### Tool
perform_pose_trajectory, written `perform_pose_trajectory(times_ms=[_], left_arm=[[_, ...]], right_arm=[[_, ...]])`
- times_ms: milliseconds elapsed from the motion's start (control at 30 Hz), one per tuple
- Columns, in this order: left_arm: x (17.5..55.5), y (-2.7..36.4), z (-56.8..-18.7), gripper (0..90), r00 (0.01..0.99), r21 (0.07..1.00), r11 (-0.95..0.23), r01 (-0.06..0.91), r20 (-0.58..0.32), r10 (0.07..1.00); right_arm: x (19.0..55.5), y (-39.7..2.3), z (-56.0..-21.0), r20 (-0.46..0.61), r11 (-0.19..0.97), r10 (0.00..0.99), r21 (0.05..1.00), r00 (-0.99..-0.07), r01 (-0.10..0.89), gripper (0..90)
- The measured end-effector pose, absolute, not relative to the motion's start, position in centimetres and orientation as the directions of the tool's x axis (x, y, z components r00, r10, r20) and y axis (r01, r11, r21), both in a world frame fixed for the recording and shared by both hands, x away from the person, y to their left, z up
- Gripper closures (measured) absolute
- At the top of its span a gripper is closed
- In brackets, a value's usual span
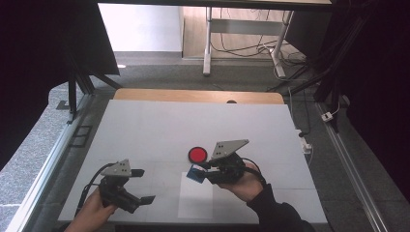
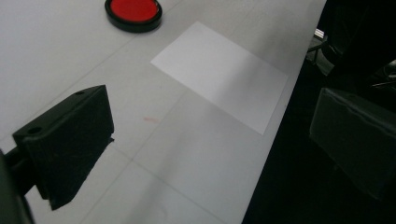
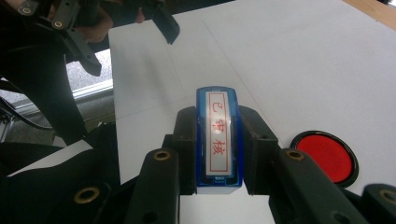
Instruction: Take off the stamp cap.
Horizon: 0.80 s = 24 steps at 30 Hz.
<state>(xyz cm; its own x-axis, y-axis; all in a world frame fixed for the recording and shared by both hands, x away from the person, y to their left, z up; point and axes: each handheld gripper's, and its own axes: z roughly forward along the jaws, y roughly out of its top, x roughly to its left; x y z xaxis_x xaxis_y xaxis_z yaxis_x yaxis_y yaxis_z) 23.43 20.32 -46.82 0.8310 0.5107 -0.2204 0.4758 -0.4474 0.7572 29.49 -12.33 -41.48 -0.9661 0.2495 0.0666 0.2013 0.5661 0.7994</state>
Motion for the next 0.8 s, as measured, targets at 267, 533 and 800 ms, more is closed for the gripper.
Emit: perform_pose_trajectory(times_ms=[267, 533, 800], left_arm=[[25.1, 18.6, -46.3, 0.0, 0.859, 0.768, -0.462, 0.444, -0.217, 0.464], [26.3, 16.3, -45.4, 0.0, 0.882, 0.780, -0.480, 0.401, -0.188, 0.432], [27.3, 14.3, -45.2, 0.2, 0.908, 0.790, -0.488, 0.372, -0.200, 0.369]], right_arm=[[29.3, -12.4, -41.2, 0.067, 0.568, 0.237, 0.800, -0.969, 0.194, 71.0], [29.5, -12.4, -41.1, 0.086, 0.566, 0.217, 0.801, -0.972, 0.197, 71.1], [29.5, -12.6, -40.8, 0.089, 0.552, 0.202, 0.812, -0.975, 0.189, 71.0]])
